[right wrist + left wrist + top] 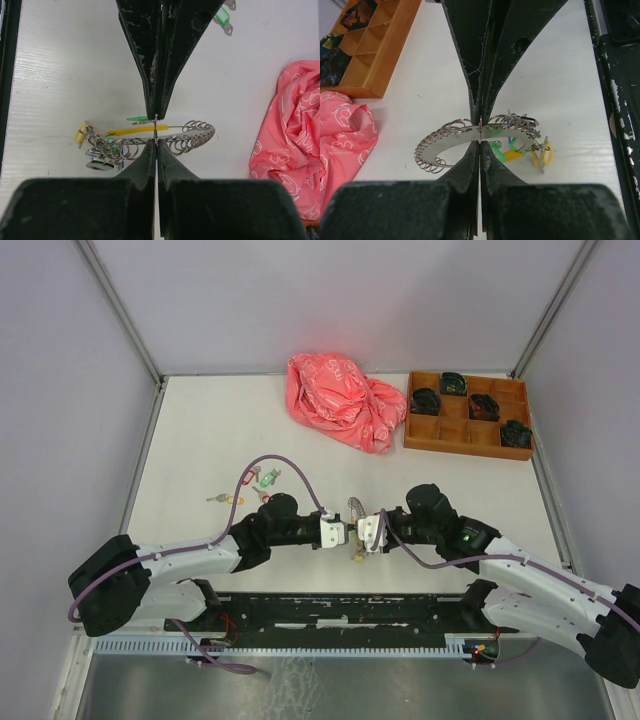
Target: Put the keys on the keyring
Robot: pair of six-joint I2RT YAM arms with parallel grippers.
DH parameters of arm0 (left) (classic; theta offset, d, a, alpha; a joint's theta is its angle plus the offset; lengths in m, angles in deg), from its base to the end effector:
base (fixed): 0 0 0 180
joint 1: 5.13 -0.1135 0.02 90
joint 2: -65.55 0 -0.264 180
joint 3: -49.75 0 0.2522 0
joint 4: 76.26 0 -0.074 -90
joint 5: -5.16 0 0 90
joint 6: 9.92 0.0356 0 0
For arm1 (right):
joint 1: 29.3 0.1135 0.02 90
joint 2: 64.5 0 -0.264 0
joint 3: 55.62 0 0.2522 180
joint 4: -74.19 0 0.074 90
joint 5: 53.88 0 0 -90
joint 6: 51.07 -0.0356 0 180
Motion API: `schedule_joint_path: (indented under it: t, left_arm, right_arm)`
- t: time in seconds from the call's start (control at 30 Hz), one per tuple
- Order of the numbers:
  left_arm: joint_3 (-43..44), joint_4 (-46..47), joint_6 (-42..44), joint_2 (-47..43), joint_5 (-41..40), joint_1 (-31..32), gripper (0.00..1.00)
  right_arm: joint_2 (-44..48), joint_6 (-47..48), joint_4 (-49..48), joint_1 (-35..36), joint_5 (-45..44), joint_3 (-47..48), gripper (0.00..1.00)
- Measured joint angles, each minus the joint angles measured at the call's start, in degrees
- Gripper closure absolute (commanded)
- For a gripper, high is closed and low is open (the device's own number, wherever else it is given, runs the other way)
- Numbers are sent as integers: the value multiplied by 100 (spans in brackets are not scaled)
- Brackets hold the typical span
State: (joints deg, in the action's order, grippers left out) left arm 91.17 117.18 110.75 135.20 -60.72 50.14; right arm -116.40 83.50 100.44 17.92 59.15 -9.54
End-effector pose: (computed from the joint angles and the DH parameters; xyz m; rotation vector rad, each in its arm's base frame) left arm 0.1324 -0.2165 0.2145 1.4722 1.1372 -0.6844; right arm 0.1246 0.1551 0.2390 -1.6732 1.2918 0.4547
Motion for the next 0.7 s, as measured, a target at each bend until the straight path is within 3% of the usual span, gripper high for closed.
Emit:
schedule_joint_path:
  t: [0.7]
  left_arm:
    - [-35, 428, -219, 9, 149, 22, 97]
  right_arm:
    - [31, -181, -151, -9, 96, -61, 99]
